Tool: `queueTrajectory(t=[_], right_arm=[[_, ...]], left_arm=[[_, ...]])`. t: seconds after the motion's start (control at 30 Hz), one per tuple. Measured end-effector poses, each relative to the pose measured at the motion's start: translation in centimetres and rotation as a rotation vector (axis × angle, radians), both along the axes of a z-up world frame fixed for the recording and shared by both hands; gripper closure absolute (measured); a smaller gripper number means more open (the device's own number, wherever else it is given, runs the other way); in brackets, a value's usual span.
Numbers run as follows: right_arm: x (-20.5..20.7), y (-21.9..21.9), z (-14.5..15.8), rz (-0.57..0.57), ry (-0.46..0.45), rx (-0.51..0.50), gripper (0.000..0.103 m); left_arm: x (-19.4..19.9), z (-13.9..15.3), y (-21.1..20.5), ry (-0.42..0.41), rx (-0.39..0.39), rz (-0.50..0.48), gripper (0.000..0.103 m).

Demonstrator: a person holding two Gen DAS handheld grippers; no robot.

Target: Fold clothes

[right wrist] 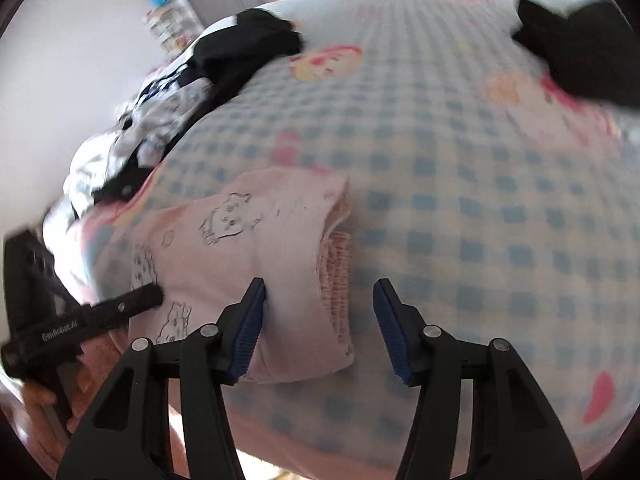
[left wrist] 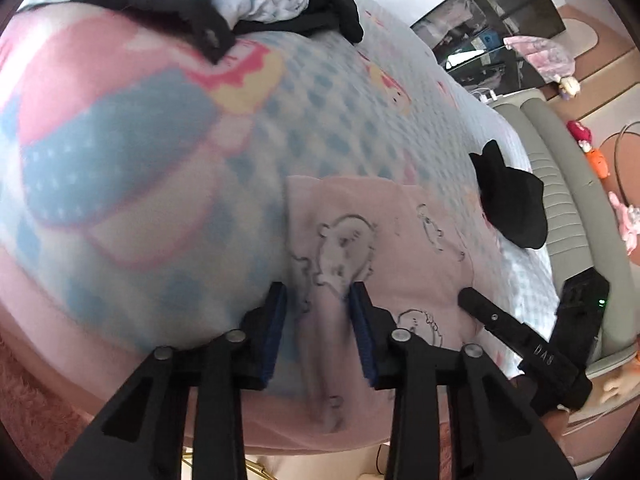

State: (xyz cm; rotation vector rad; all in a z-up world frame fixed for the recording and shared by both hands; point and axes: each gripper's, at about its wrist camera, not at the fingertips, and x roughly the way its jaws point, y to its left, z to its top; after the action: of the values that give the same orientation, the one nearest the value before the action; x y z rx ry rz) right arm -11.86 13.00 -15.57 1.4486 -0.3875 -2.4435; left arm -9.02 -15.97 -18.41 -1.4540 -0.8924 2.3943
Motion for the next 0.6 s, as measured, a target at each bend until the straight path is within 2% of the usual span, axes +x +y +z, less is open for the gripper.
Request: queueTrajectory(t=[0.13,0.2,0.23,0.3,0.4,0.47,0.53,0.6], right_arm=[[0.0,0.6,-0.5,0.036,-0.035,-0.067,0.044],[-0.6,0.3,-1.1,0.082,-0.077,-0.124,0.041],[-1.0,-0.1,-1.5,0.109,-0.100,-0.139,0.041],[-1.8,-0.7,-2.3,0.140,-0.130,-0.156,0.038],[-2.8,-1.2,-2.9,0.127,-0.142,-0.178,0.035],[-2.9,-0.9,-2.9,0.088,-0.140,-0.204,0.041],[-1.9,-0.6,-2.2,0.067,-0.119,-0.195,0.049],[-0.9,-0.2,-1.4,0.051,-0.102,-0.195,0.054]], left_arm=[[0.1,-0.7,-0.5,-0.003,0.095,-0.036,0.069],[0.2,-1.0,-0.6,-0.004,0.191,-0.063,0.056],[0.3,-0.9,-0.5,0.004,0.215,-0.068,0.053],[0.1,-0.8,0.2,0.011,0.198,-0.087,0.053],[-0.8,-1.1,1.2,-0.017,0.178,-0.109,0.053],[-1.2,-0.5,1.7,-0.020,0.149,-0.127,0.058],[-0.8,0.5,1.9,0.006,0.128,-0.148,0.070],[-0.1,1.6,2.1,0.038,0.114,-0.168,0.070]])
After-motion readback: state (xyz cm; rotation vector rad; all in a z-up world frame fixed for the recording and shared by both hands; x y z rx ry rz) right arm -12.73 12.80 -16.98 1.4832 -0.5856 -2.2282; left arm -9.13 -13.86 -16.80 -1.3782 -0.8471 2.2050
